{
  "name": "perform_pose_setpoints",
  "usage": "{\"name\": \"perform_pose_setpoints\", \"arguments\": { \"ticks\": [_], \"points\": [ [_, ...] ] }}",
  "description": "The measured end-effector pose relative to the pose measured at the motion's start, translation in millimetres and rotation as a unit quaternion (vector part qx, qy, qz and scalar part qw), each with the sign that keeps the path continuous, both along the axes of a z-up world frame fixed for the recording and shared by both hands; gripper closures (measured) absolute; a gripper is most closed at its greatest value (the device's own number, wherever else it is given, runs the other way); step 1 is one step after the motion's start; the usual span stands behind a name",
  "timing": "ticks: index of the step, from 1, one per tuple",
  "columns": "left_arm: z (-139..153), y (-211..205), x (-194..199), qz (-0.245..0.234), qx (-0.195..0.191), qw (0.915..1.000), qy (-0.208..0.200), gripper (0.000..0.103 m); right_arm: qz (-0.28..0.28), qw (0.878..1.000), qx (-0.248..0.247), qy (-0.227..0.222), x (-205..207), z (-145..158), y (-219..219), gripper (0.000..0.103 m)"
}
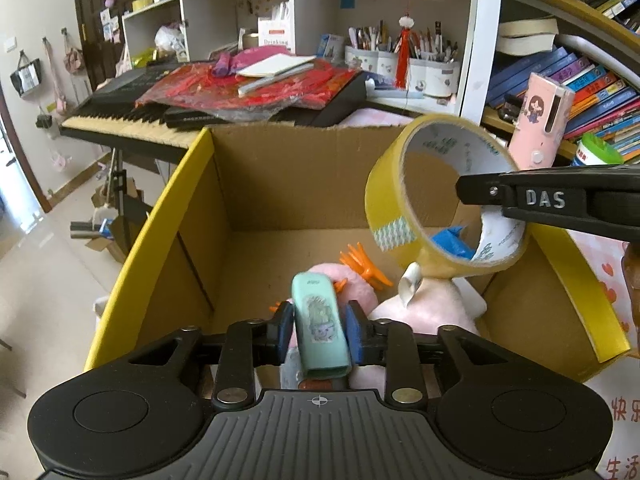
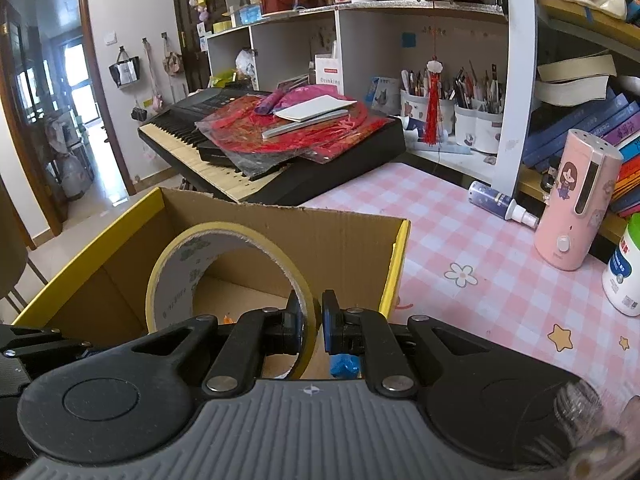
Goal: Organize objects
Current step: 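Lower the eraser and tape roll into the yellow box and open both tools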
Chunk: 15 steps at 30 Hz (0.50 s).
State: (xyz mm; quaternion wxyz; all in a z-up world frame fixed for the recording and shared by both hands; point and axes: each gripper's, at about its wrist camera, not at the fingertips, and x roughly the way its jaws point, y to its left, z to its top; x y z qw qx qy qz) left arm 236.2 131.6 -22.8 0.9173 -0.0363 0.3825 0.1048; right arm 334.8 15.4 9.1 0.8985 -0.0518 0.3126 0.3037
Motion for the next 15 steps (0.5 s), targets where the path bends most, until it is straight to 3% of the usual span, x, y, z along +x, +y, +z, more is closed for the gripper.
{"name": "perform_pose_setpoints", "arguments": {
  "ticks": [4, 11, 15],
  "points": [
    [7, -4, -4, -0.002, 0.013, 0.9998, -0.015, 0.062, 0.002, 1.0, -0.002, 0.0, 2, 0, 2, 0.093],
    [18, -6, -14, -0.001, 0.02, 0.999, -0.039, 0.036, 0.003, 1.0, -0.015, 0.0, 4, -3, 5, 0.093],
    [21, -6, -22, -0.002, 0.02, 0.9987, -0.047, 0.031, 0.005, 1.0, -0.026, -0.002, 4, -3, 9, 0.093]
  ]
}}
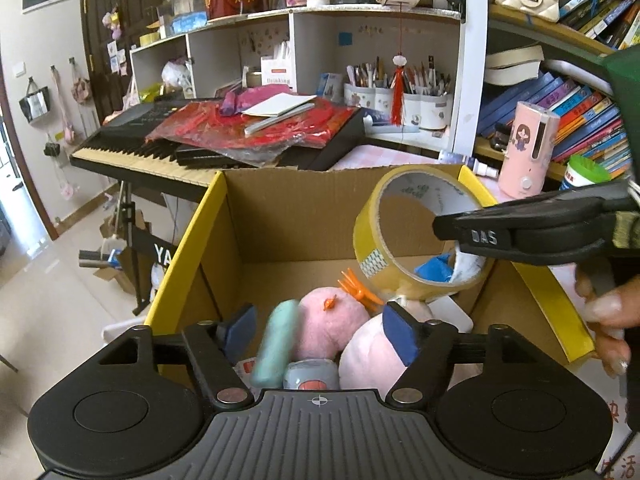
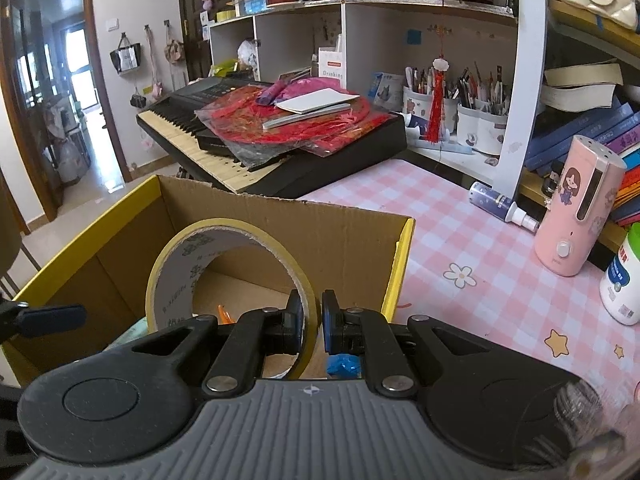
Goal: Organize objects
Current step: 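Lower the eraser and tape roll into the yellow box and open both tools, then withdraw both tools from the yellow box back over the table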
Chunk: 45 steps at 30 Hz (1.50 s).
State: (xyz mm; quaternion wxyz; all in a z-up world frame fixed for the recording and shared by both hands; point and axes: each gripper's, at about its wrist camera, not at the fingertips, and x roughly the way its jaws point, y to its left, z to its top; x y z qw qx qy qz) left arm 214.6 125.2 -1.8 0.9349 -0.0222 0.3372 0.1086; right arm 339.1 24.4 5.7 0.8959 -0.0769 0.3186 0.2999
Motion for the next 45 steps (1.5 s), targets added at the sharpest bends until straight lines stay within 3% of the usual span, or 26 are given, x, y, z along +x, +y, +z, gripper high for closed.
{"name": "perform_pose_setpoints", "arguments": {
  "ticks": [5, 9, 14, 20, 24, 29, 33, 45],
  "points": [
    [1, 1, -7, 0.001, -0.004, 1.0, -0.001, 0.03, 0.016, 0.999, -0.023, -0.014, 5, 4, 11, 0.093],
    [2, 4, -13, 0.006, -0.004, 1.0, -0.003, 0.029, 0.038, 0.998, -0.059, 0.008, 13, -2, 22, 0.09],
    [3, 7, -20, 0.017, -0.008, 0.9998, -0.009, 0.023, 0.045, 0.996, -0.083, 0.003, 7, -6, 26, 0.088],
    [7, 8, -28, 0.016, -0.012, 0.9996, -0.02, 0.022, 0.043, 0.995, -0.087, -0.009, -7, -3, 23, 0.073],
    [10, 7, -34, 0.01, -0.014, 0.9995, -0.028, 0.017, 0.032, 0.996, -0.084, -0.021, -19, 5, 15, 0.056],
    [12, 5, -41, 0.0, -0.019, 0.9993, -0.032, 0.016, 0.023, 0.996, -0.076, -0.032, -36, 18, 3, 0.053],
    [13, 3, -51, -0.002, -0.021, 0.999, -0.039, 0.01, 0.017, 0.997, -0.072, -0.039, -58, 25, -4, 0.041],
    [20, 12, -88, -0.014, -0.039, 0.9973, -0.06, 0.007, -0.025, 0.995, -0.086, -0.041, -110, 24, -21, 0.034]
  ]
}}
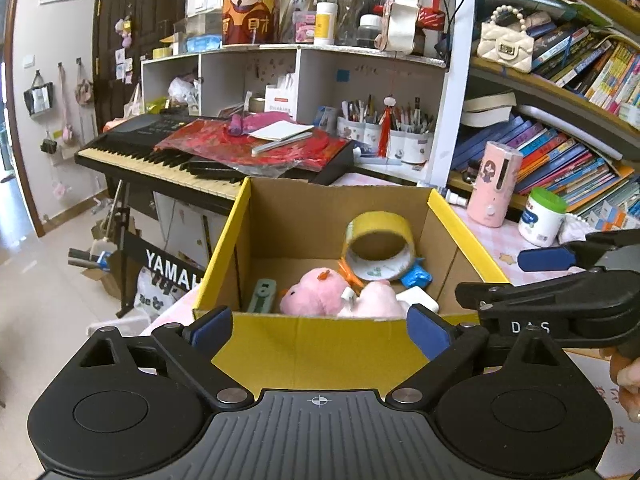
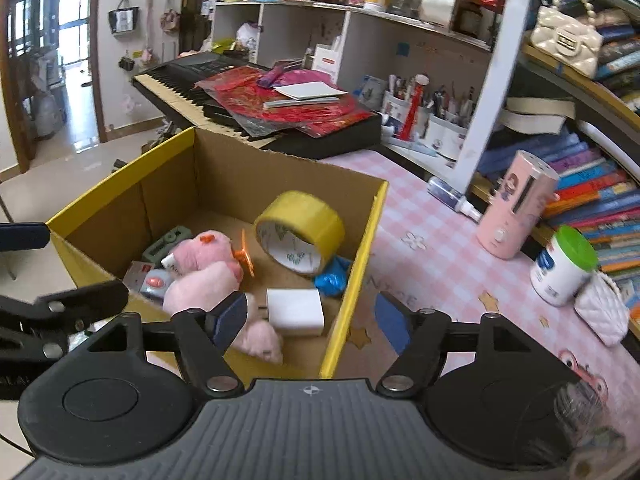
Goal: Organize objects
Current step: 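Withdraw both tools from the yellow box back over the table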
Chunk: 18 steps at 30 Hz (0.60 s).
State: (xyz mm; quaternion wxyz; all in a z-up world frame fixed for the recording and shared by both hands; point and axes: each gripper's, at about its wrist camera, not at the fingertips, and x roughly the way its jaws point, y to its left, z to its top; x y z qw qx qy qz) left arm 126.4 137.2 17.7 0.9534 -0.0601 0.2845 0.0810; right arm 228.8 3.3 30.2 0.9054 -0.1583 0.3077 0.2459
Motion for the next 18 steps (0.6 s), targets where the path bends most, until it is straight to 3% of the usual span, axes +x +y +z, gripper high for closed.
{"name": "perform_pose_setpoints", "arguments": {
  "ticks": [11, 18],
  "points": [
    [3, 4, -44, -0.019, -0.001, 0.9998, -0.003, 0.007, -0.088, 0.995, 0.043, -0.028, -63, 7, -18, 0.032],
    [2, -4, -67, -0.027, 0.003, 0.9996, 0.008, 0.005, -0.165, 0.984, 0.057, -0.04, -113, 3, -29, 0.019]
  ]
}}
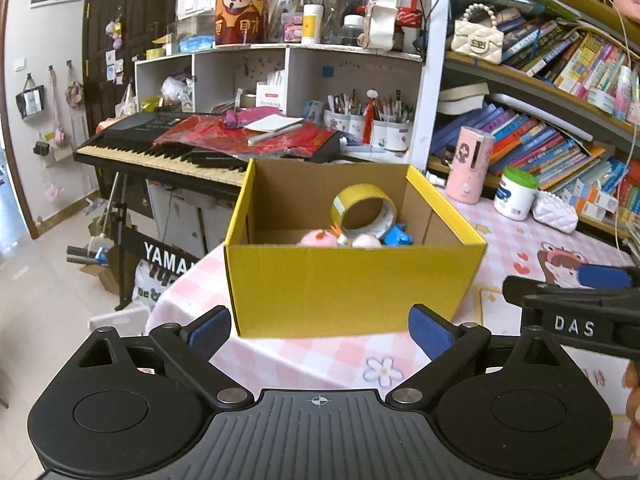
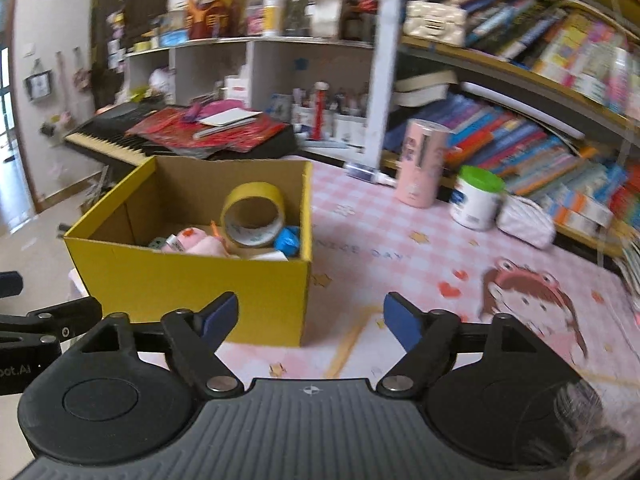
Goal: Organize objects
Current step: 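Withdraw both tools from the yellow box back over the table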
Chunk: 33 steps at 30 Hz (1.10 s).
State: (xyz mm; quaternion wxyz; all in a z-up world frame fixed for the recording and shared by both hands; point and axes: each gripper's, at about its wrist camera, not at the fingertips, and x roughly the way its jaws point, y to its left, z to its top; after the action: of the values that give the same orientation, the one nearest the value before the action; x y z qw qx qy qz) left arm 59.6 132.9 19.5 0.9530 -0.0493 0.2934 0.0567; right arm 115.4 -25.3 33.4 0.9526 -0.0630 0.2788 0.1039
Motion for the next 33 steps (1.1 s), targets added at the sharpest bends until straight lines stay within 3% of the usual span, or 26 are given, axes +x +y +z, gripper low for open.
{"name": "perform_pose_setpoints", "arguments": {
  "ticks": [3, 9, 19, 26, 33],
  "points": [
    [-4, -8, -9, -0.005, 0.009, 0.9999, 0.004, 0.003, -0.041, 0.999, -0.002, -0.004, -22, -6, -5, 0.008],
    [-13, -31, -23, -0.035, 0.037, 0.9985, 0.021, 0.003, -0.113, 0.993, -0.025, 0.009, -56, -26, -19, 0.0],
    [-20, -68, -31, -0.078, 0.055, 0.9948, 0.038, 0.003, -0.182, 0.982, -0.048, 0.028, -92, -42, -46, 0.0],
    [-21, -87, -28, -0.077, 0.073, 0.9931, 0.049, 0.003, -0.241, 0.968, -0.022, 0.059, -93, -46, -64, 0.0],
    [-18, -94, -21, -0.058, 0.061, 0.995, 0.054, 0.002, -0.248, 0.966, -0.019, 0.064, -94, -46, -70, 0.0]
  ]
}}
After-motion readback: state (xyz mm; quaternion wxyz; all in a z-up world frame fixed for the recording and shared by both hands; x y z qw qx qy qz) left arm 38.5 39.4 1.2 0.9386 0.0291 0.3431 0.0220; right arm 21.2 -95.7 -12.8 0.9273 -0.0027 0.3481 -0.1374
